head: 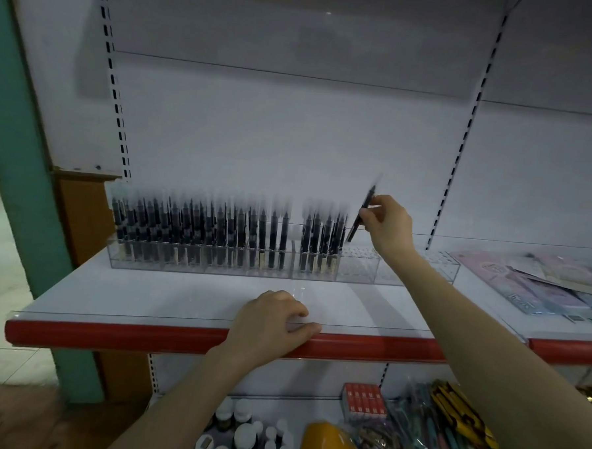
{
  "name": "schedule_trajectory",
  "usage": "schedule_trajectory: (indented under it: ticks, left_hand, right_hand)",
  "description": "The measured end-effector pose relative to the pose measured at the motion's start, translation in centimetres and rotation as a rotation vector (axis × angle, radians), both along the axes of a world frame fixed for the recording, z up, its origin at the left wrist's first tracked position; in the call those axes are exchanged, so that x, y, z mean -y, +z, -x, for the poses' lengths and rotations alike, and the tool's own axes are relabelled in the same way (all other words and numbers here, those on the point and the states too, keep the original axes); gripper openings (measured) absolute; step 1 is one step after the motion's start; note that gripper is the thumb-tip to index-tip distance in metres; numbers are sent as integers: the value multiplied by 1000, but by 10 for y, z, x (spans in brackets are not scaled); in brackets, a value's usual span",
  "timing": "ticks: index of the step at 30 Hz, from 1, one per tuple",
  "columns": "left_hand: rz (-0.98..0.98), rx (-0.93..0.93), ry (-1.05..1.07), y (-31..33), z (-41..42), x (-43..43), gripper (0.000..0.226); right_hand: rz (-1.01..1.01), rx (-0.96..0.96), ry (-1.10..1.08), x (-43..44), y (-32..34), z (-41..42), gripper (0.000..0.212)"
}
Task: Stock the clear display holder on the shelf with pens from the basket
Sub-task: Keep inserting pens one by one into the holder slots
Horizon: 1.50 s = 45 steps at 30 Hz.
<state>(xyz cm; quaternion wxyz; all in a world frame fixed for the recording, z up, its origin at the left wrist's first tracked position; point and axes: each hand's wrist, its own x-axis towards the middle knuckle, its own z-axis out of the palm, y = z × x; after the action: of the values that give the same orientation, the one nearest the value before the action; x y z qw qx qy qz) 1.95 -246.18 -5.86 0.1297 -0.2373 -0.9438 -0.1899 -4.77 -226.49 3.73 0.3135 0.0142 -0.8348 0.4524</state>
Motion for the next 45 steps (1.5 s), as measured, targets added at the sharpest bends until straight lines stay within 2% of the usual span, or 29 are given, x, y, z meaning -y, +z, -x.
schedule_trajectory:
  ticks: [12,24,28,31,34,39,42,45]
  left_hand:
    - [-4,-9,-12,-2,3,1,45]
    - [-18,-73,-29,-3,4,0,44]
    - [-18,-97,-42,-5,4,0,44]
    - [-25,-96,-46,-6,6,0,44]
    - [-62,-110,-64,-6,6,2,42]
    - [-183,-425,-281,-20,-9,11,31]
    - [-296,-521,-326,-48,-33,22,23]
    - [-357,-498,-329,-93,-62,39,21]
  right_hand:
    - [-79,106,23,10,-3,12,27]
    - [-236,321,-21,8,-20,17,25]
    - [-208,337,-31,8,-23,16,29]
    - [-141,292,-46,6,-25,5,35]
    - [-18,127,-80,10,-29,-18,32]
    - [51,-40,-1,36,-44,-73,12]
    - [89,-51,69,59,-71,-115,12]
    - [68,32,150,77,-123,-157,12]
